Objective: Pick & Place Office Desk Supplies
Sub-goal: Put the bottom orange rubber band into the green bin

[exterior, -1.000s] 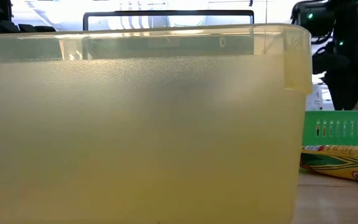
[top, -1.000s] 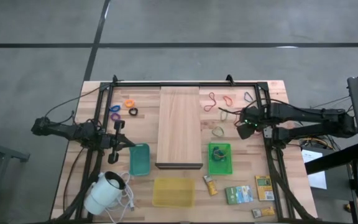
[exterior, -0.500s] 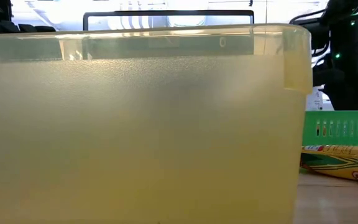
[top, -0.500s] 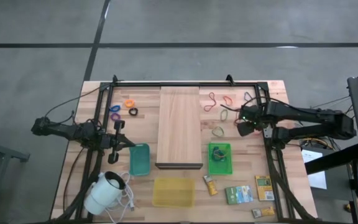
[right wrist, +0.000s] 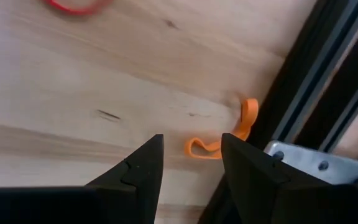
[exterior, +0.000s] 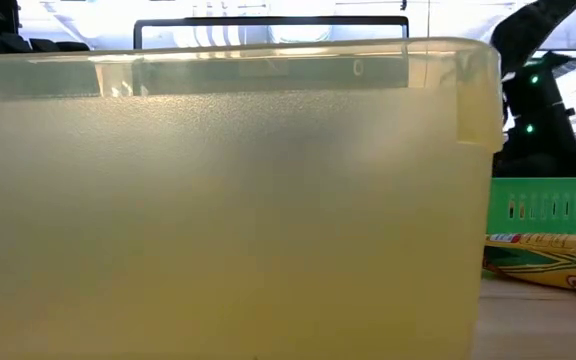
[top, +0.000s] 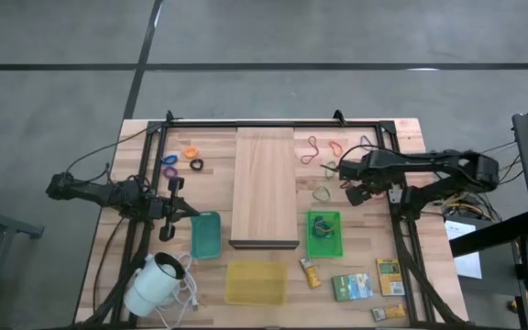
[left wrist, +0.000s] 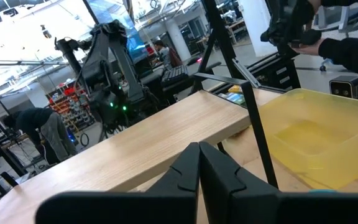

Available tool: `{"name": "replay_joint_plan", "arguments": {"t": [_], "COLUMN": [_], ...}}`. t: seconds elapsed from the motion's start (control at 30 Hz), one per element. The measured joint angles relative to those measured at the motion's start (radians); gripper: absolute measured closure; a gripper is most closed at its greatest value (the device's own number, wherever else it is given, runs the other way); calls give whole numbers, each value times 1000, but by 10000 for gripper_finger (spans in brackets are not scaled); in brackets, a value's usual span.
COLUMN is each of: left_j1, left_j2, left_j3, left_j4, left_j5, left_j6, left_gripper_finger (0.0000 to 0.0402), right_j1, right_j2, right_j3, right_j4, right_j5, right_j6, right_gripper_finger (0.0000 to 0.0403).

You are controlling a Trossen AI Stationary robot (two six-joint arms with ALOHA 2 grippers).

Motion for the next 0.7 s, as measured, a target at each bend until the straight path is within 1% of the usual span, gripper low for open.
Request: {"name": "replay_joint_plan", "arguments": {"t": [0.17, 0.37, 0.53, 0.7], "left_j1": [0, 0, 0, 0], "left_j2": [0, 0, 0, 0], "left_j3": [0, 0, 0, 0], "left_j4": [0, 0, 0, 0], "left_j5": [0, 0, 0, 0], "left_j6": [0, 0, 0, 0], "left_gripper_finger": [390, 390, 390, 390], "right_j1": [0, 0, 1, 1], "right_j2": [86, 133, 133, 81], "right_j3": [0, 0, -18, -50], "right_j4": [10, 9, 13, 32], "right_j5": [-3, -22, -52, -52], "right_j6": [1, 9, 45, 61], "right_gripper_finger": [251, 250, 254, 261]}}
